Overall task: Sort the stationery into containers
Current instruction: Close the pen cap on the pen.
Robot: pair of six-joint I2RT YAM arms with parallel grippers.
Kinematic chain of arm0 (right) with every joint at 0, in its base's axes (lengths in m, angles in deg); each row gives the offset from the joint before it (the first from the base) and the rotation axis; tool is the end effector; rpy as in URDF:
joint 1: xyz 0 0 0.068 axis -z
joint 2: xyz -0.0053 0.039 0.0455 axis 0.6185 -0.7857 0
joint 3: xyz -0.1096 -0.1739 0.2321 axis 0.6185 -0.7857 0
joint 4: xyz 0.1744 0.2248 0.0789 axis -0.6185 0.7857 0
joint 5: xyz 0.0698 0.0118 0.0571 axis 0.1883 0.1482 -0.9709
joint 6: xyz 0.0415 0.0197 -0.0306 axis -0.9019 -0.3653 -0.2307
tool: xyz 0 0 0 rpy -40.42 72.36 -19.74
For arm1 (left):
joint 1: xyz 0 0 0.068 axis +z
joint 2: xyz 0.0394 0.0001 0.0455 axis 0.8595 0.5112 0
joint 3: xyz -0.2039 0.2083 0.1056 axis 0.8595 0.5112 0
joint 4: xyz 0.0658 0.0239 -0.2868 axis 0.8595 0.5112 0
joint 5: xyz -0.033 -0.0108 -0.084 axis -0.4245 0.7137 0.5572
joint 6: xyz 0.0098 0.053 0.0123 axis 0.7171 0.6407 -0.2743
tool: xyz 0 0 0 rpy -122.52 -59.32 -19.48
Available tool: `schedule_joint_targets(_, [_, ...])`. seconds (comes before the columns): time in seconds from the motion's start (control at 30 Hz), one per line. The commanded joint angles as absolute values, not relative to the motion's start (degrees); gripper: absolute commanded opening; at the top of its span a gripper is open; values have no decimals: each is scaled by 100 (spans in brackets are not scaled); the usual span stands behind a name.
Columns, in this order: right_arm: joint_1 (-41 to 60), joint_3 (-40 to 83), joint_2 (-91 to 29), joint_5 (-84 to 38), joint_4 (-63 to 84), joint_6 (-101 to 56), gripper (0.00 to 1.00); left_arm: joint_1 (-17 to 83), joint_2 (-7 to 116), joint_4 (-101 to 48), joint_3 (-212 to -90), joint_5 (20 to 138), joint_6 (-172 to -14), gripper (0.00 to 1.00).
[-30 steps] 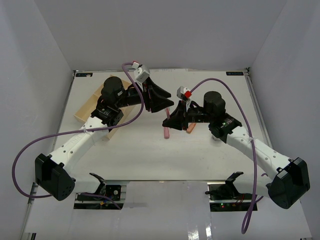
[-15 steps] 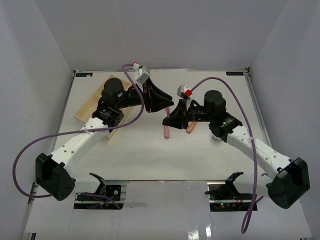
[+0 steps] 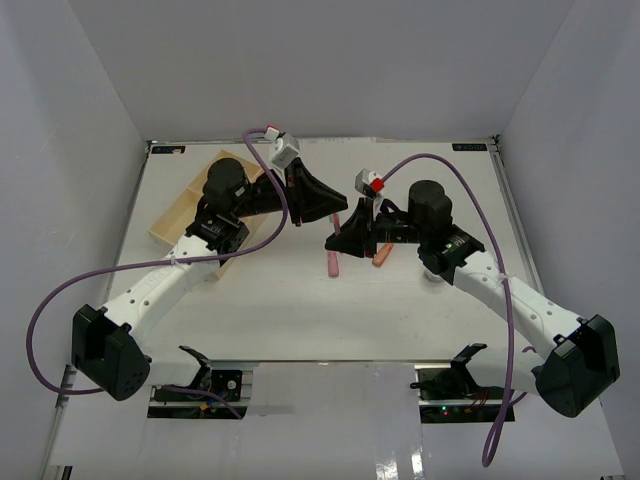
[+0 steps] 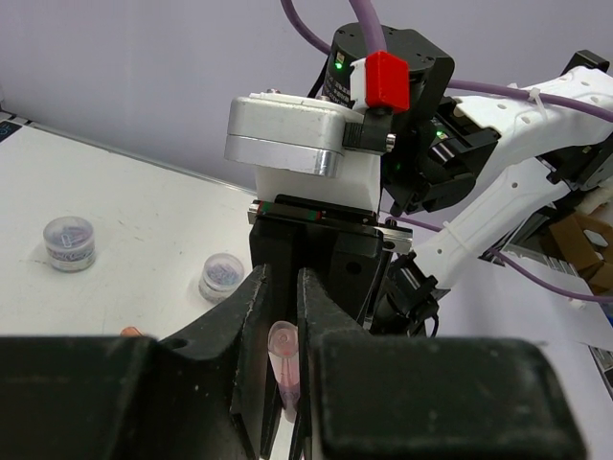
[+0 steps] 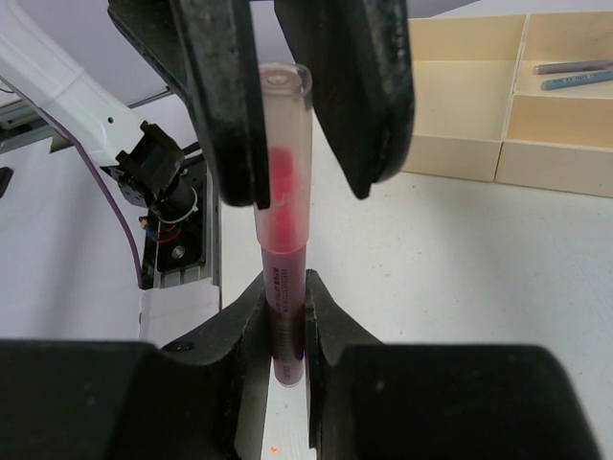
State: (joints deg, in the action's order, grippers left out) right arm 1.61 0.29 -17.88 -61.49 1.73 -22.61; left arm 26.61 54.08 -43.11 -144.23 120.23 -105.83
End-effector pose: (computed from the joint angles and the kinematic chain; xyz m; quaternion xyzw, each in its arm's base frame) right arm 0.2198 0.1967 0.3762 -0.4264 0.5928 0.4979 0.4679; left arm 0.2568 -0.1984 0.4347 0.3595 0.5637 -0.5698 0.4778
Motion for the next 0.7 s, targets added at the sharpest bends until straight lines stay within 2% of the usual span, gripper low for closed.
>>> schedule_joint_targets(0.0, [156, 415, -1753, -6195, -206, -2303, 8, 2665, 5348, -4331, -14274, 12054, -10595, 10])
schedule_joint_targets(0.27, [182, 696, -1744, -6054, -303, -2277, 8, 2665, 5304, -4304, -14001, 12098, -10718, 0])
schedule_joint_targets(0.67, [305, 1091, -1779, -5869, -505, -2145, 8, 2551, 5330, -4339, -13738, 12195, -10964, 0])
